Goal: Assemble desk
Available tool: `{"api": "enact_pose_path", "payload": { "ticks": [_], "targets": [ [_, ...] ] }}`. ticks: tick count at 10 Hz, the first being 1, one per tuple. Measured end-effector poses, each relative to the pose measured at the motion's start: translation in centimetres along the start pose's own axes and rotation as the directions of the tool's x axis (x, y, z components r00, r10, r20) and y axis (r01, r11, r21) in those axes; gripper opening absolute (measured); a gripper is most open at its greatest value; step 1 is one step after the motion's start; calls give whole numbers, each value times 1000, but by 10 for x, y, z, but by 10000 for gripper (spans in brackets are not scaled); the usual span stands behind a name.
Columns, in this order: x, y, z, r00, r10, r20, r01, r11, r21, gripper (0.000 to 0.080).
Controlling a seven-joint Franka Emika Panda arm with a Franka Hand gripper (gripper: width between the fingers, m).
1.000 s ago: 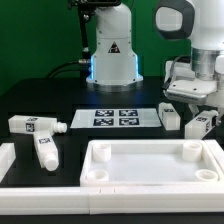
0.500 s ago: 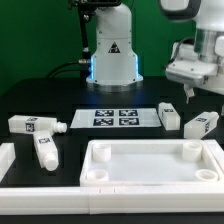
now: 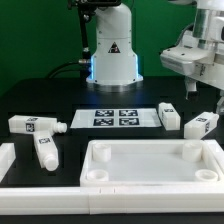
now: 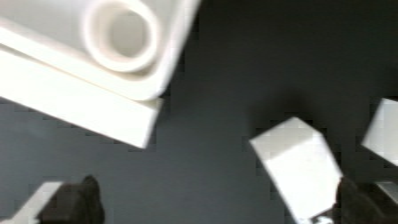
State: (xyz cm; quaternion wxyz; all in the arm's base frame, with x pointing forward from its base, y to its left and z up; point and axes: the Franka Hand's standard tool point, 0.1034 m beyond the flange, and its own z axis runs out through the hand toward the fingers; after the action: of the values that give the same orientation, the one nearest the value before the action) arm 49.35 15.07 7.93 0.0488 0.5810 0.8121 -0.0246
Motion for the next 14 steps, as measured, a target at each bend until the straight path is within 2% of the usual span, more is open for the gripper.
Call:
{"api": "enact_pose_path", "payload": {
  "ticks": [4, 6, 7, 8, 9, 10, 11, 12, 13, 14],
  "targets": [
    [1, -3, 2, 973, 231, 1, -231, 973, 6, 649],
    [1, -16, 9, 910, 414, 7, -414, 910, 39, 649],
    [5, -21, 13, 849, 528, 7, -527, 848, 46, 649],
    [13, -34, 22, 784, 621, 18, -621, 781, 66, 649],
    [13, -30, 21, 801, 598, -5, -597, 800, 50, 649],
    [17, -28, 21, 825, 561, -65, -562, 827, 2, 649],
    [18, -35, 24, 742, 669, -44, -668, 743, 35, 649],
    [19, -34, 23, 712, 701, -44, -700, 713, 38, 649],
    [18, -35, 24, 615, 788, -35, -786, 616, 58, 649],
    [14, -34, 22, 468, 884, -1, -880, 466, 94, 649]
  ]
}}
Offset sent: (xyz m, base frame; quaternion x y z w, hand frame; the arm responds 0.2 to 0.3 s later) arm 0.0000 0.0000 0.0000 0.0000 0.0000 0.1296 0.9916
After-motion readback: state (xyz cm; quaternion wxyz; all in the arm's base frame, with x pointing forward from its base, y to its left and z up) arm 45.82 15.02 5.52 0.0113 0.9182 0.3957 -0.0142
